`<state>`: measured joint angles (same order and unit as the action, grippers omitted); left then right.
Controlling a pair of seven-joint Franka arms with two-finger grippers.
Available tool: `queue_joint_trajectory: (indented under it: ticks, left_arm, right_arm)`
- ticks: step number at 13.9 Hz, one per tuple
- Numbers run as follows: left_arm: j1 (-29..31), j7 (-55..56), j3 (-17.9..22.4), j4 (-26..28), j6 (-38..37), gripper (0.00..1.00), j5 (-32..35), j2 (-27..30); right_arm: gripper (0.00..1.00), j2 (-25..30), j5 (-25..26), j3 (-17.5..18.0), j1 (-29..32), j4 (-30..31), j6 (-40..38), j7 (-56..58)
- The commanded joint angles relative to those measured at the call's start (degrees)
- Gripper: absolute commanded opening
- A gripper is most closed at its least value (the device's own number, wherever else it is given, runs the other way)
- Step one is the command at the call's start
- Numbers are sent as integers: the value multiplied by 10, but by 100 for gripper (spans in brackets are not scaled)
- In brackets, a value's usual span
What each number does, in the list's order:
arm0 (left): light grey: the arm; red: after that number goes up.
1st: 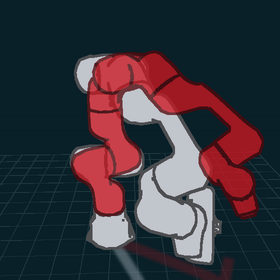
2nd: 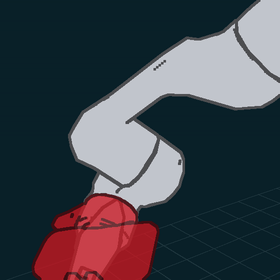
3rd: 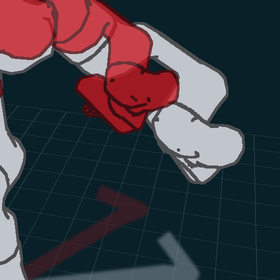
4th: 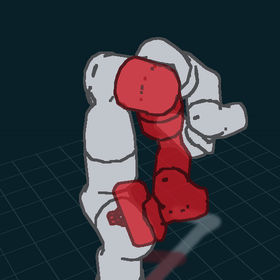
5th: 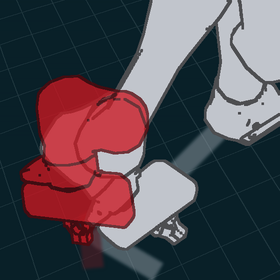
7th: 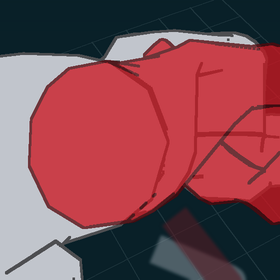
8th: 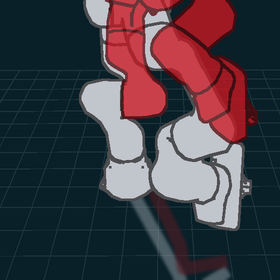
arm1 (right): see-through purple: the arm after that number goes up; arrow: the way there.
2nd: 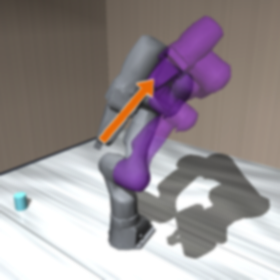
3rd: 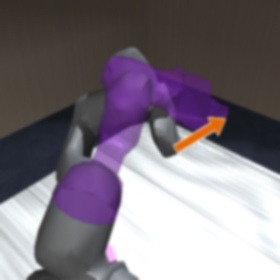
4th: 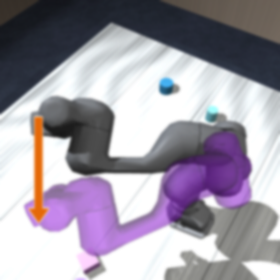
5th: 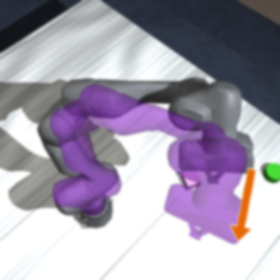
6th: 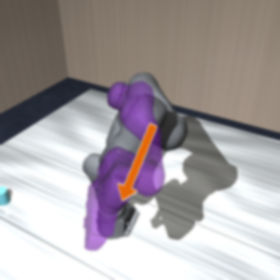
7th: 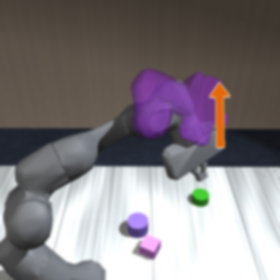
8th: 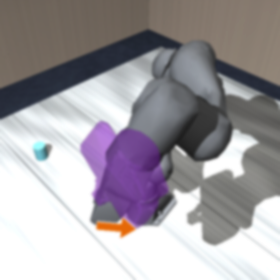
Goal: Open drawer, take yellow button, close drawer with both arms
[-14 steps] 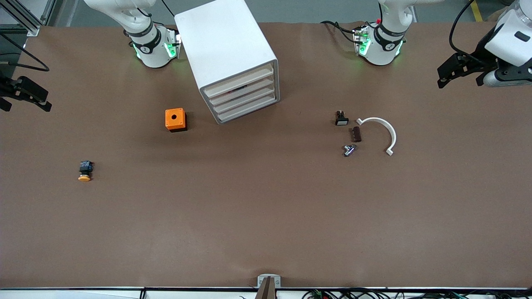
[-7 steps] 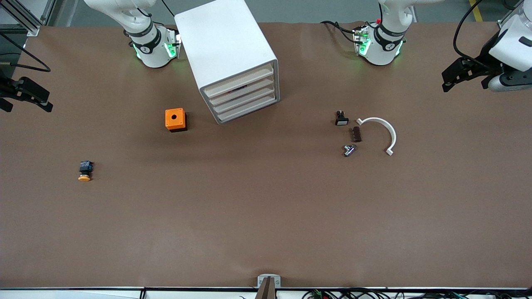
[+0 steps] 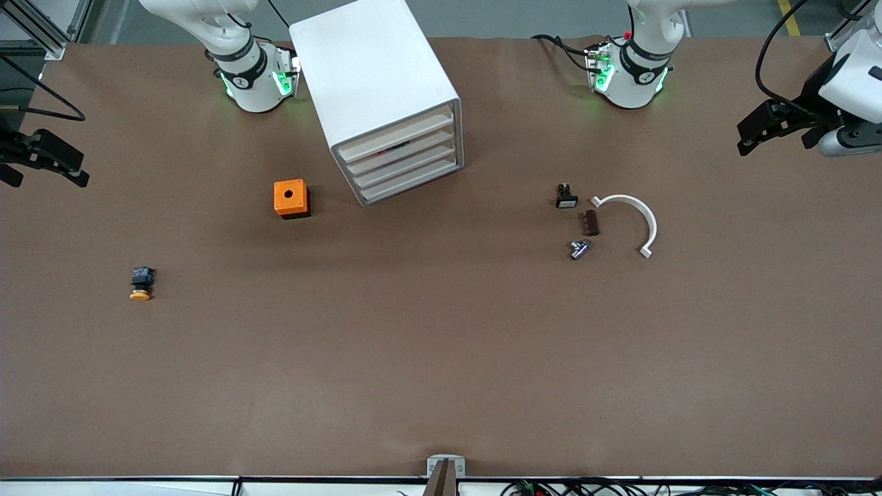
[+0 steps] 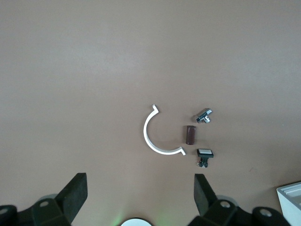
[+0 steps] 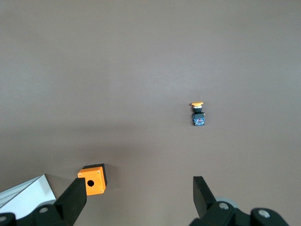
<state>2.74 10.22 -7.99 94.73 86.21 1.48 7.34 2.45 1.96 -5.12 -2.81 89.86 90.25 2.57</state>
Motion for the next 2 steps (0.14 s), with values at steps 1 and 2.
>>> queue_joint_trajectory:
  ticks: [1, 2]
  left_arm:
    - [5, 5, -2, -14, -16, 100, 2, -5]
    - [4, 12, -2, -14, -16, 100, 2, -6]
  right_arm:
    - [100, -8, -7, -2, -3, -15, -6, 5]
    - [100, -8, -7, -2, -3, -15, -5, 5]
